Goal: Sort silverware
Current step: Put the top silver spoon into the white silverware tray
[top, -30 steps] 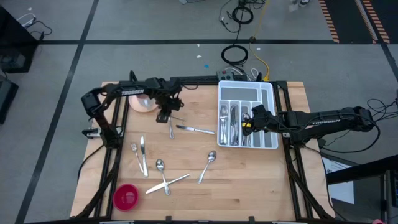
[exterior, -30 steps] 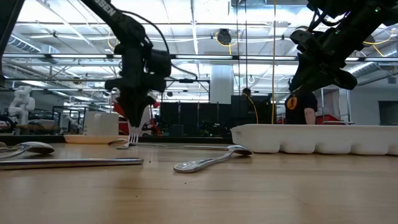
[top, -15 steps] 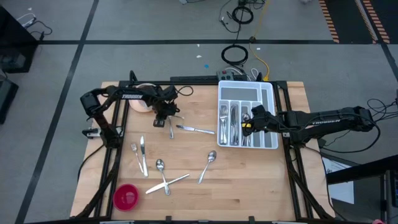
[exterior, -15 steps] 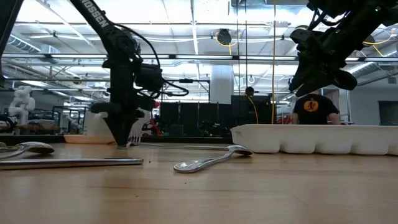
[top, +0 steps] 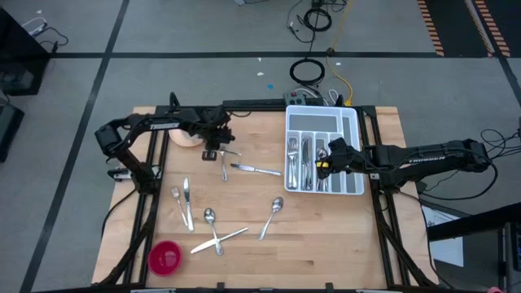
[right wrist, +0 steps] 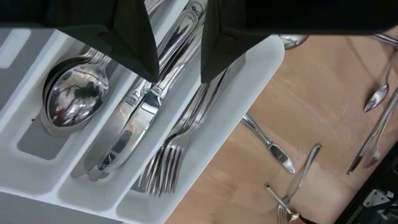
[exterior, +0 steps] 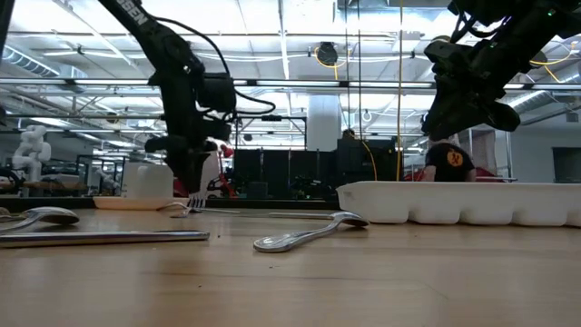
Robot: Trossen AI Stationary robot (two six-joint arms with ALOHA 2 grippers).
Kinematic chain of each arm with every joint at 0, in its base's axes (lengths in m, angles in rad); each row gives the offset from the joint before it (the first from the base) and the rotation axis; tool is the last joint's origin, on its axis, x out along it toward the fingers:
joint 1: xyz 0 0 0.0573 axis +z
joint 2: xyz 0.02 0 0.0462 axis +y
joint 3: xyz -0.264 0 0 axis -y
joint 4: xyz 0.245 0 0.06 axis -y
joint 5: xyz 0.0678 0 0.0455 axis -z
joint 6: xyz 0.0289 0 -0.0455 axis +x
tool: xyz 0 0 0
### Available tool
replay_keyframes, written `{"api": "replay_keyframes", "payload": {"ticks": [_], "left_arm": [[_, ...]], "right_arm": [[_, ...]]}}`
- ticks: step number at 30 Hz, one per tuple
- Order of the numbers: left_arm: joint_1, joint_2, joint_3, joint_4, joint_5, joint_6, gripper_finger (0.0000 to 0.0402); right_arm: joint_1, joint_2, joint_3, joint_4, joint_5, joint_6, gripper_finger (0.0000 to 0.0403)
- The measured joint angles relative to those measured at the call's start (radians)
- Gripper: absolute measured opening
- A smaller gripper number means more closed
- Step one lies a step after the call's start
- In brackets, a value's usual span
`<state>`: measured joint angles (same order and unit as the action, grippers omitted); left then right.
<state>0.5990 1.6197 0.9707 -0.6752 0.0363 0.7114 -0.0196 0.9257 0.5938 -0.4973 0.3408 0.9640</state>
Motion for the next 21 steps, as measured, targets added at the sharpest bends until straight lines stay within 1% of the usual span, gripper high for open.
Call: {"api": "replay_keyframes", "payload": {"ticks": [9,13,19,21], "left_arm": [[0.031,0.063,0.000,0.012,0.012,0.016,0.0096],[0.036,0.079,0.000,-0.008,0.027,0.060,0.0096],[0.036,0.097,0.000,-0.040,0.041,0.076,0.0096],[0.036,0.102,0.000,-0.037,0.031,0.082,0.0096]], "right_arm": [[0.000,0.000,0.000,-0.005,-0.002,-0.008,0.0112],[0.000,0.000,0.000,-0.009,-0.003,-0.016,0.0112],[0.000,0.000,0.000,-0.010,-0.003,-0.038,0.0112],[0.000,0.000,0.000,-0.010,-0.003,-0.042,0.0112]]}}
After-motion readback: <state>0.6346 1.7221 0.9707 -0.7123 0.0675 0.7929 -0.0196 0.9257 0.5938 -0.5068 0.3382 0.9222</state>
